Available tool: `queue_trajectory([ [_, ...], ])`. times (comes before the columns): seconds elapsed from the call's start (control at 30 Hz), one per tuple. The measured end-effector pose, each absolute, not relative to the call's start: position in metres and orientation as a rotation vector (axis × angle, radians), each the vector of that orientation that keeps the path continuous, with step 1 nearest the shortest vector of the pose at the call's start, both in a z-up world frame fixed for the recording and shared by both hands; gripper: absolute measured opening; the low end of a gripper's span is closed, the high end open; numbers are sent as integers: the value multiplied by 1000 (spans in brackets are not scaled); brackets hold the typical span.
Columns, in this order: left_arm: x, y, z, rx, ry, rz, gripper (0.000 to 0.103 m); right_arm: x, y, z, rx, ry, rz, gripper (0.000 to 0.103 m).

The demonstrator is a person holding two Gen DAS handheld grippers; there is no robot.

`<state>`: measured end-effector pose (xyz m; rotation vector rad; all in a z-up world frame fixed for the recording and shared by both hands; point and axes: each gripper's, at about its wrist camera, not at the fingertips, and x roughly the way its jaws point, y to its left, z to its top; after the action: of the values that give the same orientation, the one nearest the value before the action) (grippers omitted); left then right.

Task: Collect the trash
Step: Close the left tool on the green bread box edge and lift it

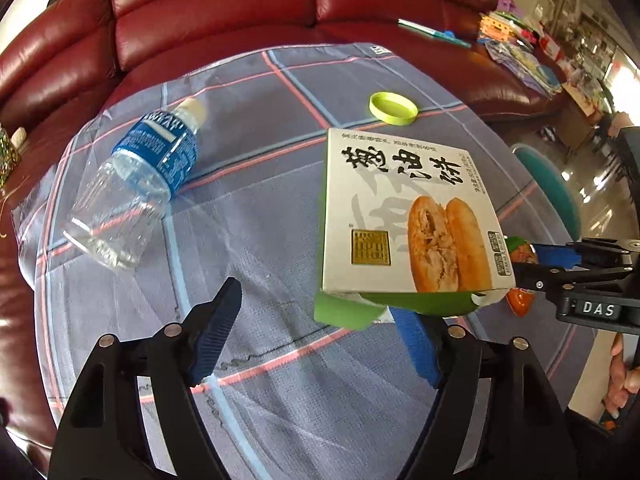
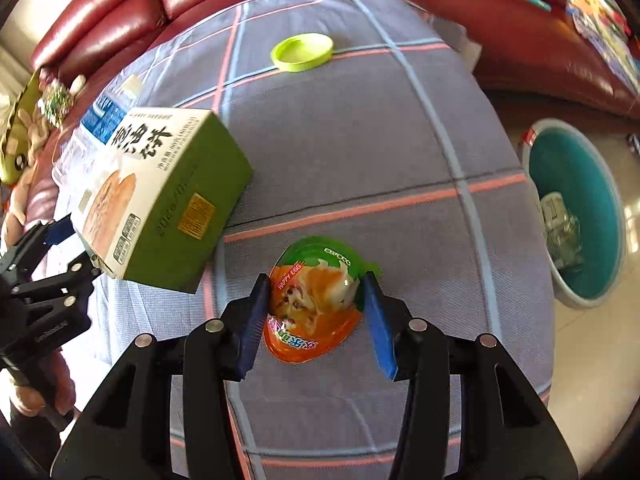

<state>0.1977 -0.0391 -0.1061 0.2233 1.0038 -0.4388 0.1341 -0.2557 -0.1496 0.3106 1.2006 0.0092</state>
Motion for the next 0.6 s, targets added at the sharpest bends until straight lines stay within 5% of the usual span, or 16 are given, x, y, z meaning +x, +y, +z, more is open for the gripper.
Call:
queue_trajectory([
  [0.07,201,-49,-109,229,994,-446,74,133,-266,-147,374,1198,20,44],
  [0.13,203,-58,-113,248,1009,-435,28,133,-275,-143,411,1183,26,44],
  [0.17,204,-61,-114,252,1014,-417,24,132,-279,-141,422,1177,26,44],
  [0.37,200,-57,-99,209,988,-384,22,130,-299,-127,469,1140,43,45],
  [0.43,197,-55,-91,196,973,-373,15,130,-305,-123,506,1127,62,45],
  [0.47,197,-54,-87,190,969,-364,1,130,-307,-120,520,1119,70,45],
  [0.6,200,-53,-85,181,995,-347,1,129,-309,-115,504,1106,76,45],
])
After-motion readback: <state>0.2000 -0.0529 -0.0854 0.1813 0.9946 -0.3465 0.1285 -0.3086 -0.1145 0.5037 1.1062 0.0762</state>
